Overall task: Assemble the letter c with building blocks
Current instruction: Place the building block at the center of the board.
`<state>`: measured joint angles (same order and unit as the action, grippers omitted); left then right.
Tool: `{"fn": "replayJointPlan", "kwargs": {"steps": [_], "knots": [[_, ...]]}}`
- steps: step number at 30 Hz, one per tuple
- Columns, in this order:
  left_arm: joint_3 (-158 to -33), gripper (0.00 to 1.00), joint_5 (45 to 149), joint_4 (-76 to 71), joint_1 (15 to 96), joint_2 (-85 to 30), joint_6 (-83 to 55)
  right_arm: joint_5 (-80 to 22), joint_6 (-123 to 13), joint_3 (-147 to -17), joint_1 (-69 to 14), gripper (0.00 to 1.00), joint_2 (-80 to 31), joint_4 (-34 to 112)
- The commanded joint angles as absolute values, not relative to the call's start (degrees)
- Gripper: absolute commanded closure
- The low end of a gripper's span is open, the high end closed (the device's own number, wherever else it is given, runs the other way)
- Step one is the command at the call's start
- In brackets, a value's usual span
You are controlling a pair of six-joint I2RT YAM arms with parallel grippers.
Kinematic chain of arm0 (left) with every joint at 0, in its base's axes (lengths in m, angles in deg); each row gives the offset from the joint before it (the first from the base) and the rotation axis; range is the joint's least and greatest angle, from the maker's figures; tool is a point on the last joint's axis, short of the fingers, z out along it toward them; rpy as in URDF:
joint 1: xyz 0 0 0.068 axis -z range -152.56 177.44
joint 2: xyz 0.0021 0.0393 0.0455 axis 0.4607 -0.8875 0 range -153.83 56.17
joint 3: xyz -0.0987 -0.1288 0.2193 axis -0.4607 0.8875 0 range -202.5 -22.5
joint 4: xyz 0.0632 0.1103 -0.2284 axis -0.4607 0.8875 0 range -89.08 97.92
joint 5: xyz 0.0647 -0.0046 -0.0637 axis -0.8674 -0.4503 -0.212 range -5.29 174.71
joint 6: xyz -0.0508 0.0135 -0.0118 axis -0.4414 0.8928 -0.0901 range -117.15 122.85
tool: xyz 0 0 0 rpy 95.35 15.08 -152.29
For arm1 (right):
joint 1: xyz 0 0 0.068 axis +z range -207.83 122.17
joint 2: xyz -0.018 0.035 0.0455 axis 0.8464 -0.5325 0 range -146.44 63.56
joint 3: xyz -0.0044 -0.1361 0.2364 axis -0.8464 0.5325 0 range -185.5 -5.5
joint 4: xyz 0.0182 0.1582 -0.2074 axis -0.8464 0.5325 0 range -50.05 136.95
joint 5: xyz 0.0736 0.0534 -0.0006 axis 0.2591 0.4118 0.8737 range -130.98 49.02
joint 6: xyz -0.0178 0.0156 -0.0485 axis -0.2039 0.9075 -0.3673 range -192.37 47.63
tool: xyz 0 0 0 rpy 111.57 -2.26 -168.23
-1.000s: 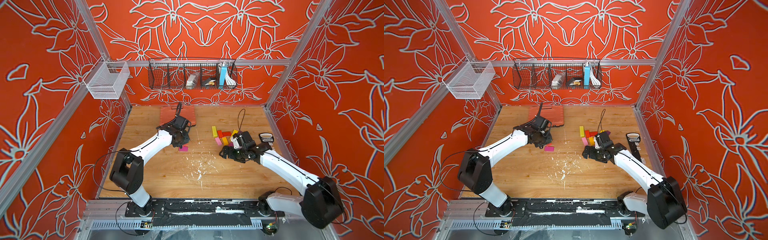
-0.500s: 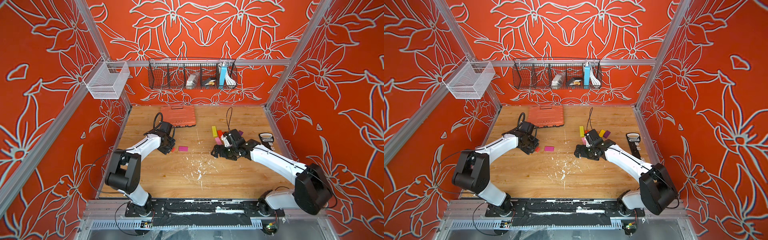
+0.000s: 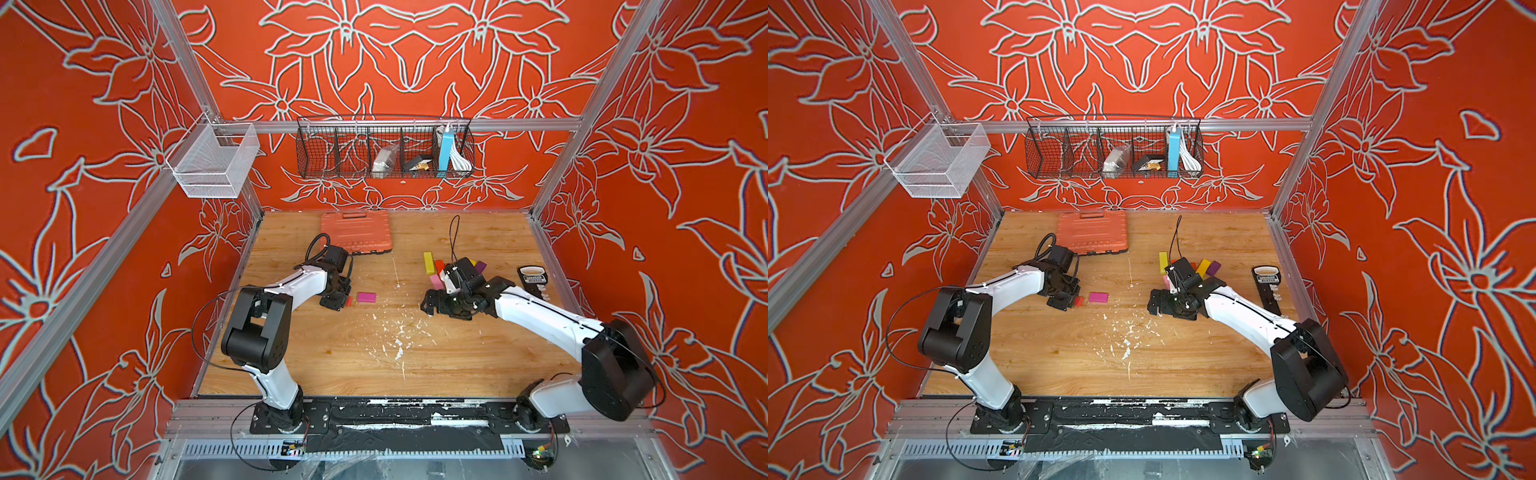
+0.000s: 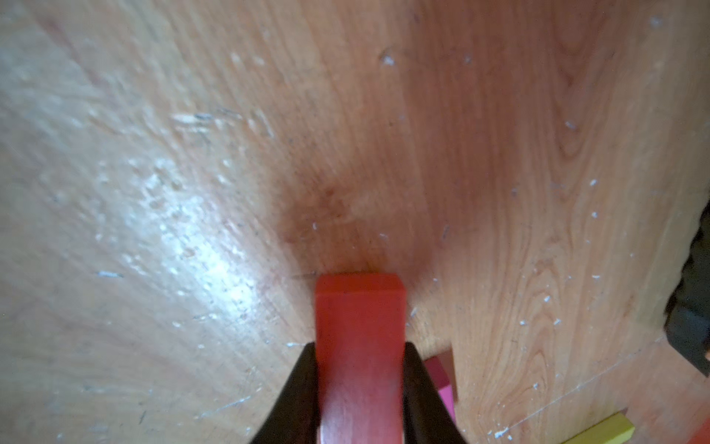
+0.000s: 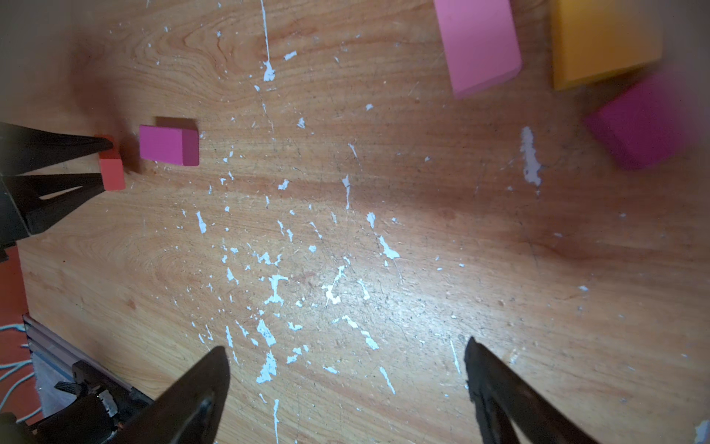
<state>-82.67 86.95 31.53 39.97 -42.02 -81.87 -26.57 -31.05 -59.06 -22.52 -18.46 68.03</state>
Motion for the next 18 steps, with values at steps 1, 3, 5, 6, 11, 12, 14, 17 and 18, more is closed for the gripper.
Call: {"fn": "replayJointPlan", "kwargs": {"steps": [1,3,5,6,11,12,14,17,18], "knots": [[-83.6,0.76,86.4,32.1,39.7,-43.7,-84.8,-28.1,-30.9,-60.9,-22.1,0.02,-18.8,69.0],[-83.5,0.76,86.4,31.7,39.7,-44.1,-85.3,-28.2,-31.1,-61.0,-22.0,0.02,-19.1,69.1],[-83.8,0.76,86.7,31.7,39.7,-44.6,-85.5,-28.3,-31.2,-61.0,-22.0,0.02,-19.2,69.2],[-83.9,0.76,86.7,32.0,39.7,-44.8,-85.6,-28.3,-31.2,-61.0,-22.0,0.02,-19.3,69.2],[-83.6,0.72,86.7,31.7,39.7,-45.4,-86.7,-28.1,-31.0,-61.1,-21.9,0.02,-19.8,68.9],[-83.7,0.69,86.8,31.6,39.7,-45.7,-86.7,-28.1,-31.0,-61.1,-21.9,0.02,-19.9,68.9],[-84.3,0.62,87.4,31.5,39.8,-46.3,-86.7,-28.1,-31.1,-61.1,-21.9,0.02,-19.9,68.9],[-84.7,0.51,87.9,31.3,39.9,-46.8,-86.7,-28.2,-31.0,-61.2,-21.7,0.02,-19.9,69.0],[-84.7,0.48,87.9,31.2,39.9,-46.8,-86.7,-28.2,-30.9,-61.2,-21.7,0.02,-19.9,69.0]]}}
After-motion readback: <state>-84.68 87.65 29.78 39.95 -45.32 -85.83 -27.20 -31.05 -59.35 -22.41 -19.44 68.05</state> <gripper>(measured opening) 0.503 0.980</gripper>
